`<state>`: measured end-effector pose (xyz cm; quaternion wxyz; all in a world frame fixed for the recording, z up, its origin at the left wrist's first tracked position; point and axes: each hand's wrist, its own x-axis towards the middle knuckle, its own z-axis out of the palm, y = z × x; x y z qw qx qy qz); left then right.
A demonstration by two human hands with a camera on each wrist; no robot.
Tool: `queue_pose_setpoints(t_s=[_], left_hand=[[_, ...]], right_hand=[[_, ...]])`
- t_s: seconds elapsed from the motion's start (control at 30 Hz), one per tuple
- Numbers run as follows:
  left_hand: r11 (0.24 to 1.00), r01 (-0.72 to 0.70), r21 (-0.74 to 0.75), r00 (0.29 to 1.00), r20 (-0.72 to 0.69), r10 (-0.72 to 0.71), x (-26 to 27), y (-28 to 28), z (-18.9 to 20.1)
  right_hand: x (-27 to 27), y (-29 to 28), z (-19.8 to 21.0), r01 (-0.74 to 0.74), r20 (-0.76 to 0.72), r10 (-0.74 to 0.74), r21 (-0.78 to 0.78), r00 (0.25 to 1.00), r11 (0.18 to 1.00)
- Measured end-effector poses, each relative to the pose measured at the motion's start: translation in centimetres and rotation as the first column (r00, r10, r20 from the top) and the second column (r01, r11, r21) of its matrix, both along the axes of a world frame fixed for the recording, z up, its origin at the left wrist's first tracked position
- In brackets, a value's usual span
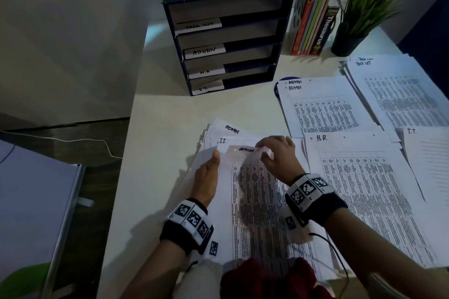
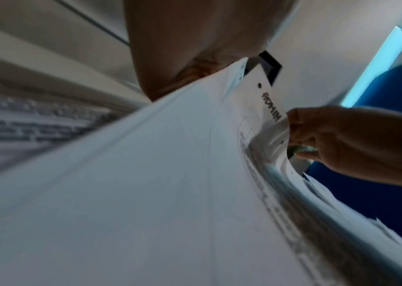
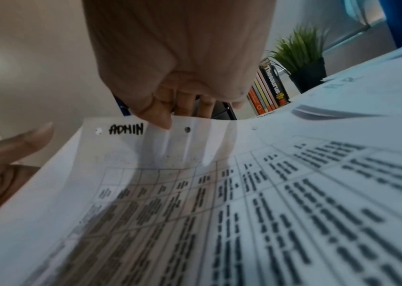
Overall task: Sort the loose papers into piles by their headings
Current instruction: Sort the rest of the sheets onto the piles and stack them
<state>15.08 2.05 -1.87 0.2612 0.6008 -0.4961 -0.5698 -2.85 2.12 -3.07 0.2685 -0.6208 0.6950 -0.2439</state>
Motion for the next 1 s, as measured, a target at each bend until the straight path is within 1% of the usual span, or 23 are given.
queue_pose_setpoints(t_s=[0.07,0.13,0.17,0.2,0.23,0.3,0.37,0.43,0.53,0.6,0.63,0.7,0.73,0.77,0.8,0.83,0.87,0.9,0.93,0.97,1.0], left_hand=[[0.998,0.012,0.064,1.0,-0.004,-0.012,0.5,-0.3,-0.8],[0.988,0.013,0.154,1.0,0.018,-0.016,0.9,-0.7,-1.3],[0.984,0.009,0.177,0.999,0.043,-0.017,0.9,-0.9,-1.1],[0.988,0.006,0.157,0.996,0.089,-0.02,1.0,-1.2,-0.9],[0.995,0.001,0.095,0.989,0.149,-0.015,1.0,-1.7,-0.3],[0.992,-0.055,-0.111,0.966,0.245,0.081,1.3,-2.9,1.9],[0.943,-0.105,-0.317,0.936,0.288,0.201,1.9,-4.5,4.7],[0.863,-0.108,-0.494,0.914,0.292,0.281,2.5,-5.8,7.3],[0.672,-0.111,-0.733,0.911,0.195,0.364,2.8,-6.5,11.5],[0.563,-0.161,-0.81,0.904,0.108,0.413,2.9,-6.6,14.1],[0.522,-0.198,-0.83,0.908,0.044,0.416,3.0,-6.7,15.2],[0.467,-0.284,-0.837,0.923,-0.106,0.371,2.9,-6.9,16.9],[0.464,-0.327,-0.823,0.924,-0.177,0.338,2.7,-7.0,17.5],[0.48,-0.362,-0.799,0.922,-0.229,0.313,2.4,-6.9,18.0],[0.505,-0.389,-0.771,0.917,-0.273,0.289,1.8,-6.6,18.5],[0.532,-0.407,-0.743,0.912,-0.303,0.275,1.0,-6.2,19.0],[0.56,-0.429,-0.709,0.903,-0.335,0.267,0.2,-6.0,19.1],[0.591,-0.46,-0.663,0.887,-0.377,0.266,-0.7,-6.0,19.0],[0.616,-0.494,-0.614,0.865,-0.422,0.272,-1.8,-6.1,18.5],[0.63,-0.531,-0.567,0.838,-0.463,0.289,-3.0,-6.2,18.0],[0.66,-0.567,-0.493,0.804,-0.504,0.315,-4.1,-6.4,17.3]], right_hand=[[0.0,-0.1,-0.4,-0.002,-0.004,0.002,-0.035,1.0,0.999],[0.1,-0.1,-0.5,-0.022,-0.004,0.021,-0.024,1.0,0.999],[0.3,-0.1,-0.7,-0.03,-0.026,0.03,-0.023,0.999,0.999],[0.5,-0.2,-0.8,-0.039,-0.061,0.037,-0.029,0.997,0.999],[0.7,-0.2,-1.0,-0.049,-0.099,0.046,-0.033,0.994,0.998],[1.0,-0.4,-1.0,-0.069,-0.171,0.066,-0.013,0.983,0.998],[1.3,-0.8,-0.9,-0.082,-0.201,0.086,0.029,0.976,0.996],[1.6,-1.0,-0.9,-0.079,-0.203,0.088,0.049,0.975,0.996],[1.8,-1.4,-1.2,-0.052,-0.165,0.065,0.083,0.984,0.995],[1.8,-1.5,-1.5,-0.059,-0.114,0.077,0.149,0.99,0.987],[1.8,-1.6,-1.5,-0.073,-0.062,0.084,0.165,0.995,0.984],[1.5,-1.7,-1.1,-0.086,0.089,0.074,0.141,0.993,0.986],[1.2,-1.9,-0.5,-0.065,0.174,0.043,0.12,0.984,0.991],[0.7,-2.2,0.4,-0.025,0.27,-0.008,0.118,0.963,0.993],[0.2,-2.4,1.7,0.02,0.39,-0.068,0.126,0.918,0.992],[-0.3,-2.6,3.3,0.07,0.526,-0.132,0.135,0.84,0.988],[-1.1,-2.6,4.8,0.115,0.669,-0.177,0.136,0.722,0.984],[-1.9,-2.5,6.1,0.155,0.795,-0.21,0.147,0.569,0.977],[-2.8,-2.3,7.3,0.182,0.893,-0.226,0.166,0.389,0.969],[-3.7,-1.8,8.3,0.195,0.951,-0.216,0.174,0.222,0.965],[-4.6,-1.2,9.0,0.201,0.977,-0.187,0.164,0.1,0.966]])
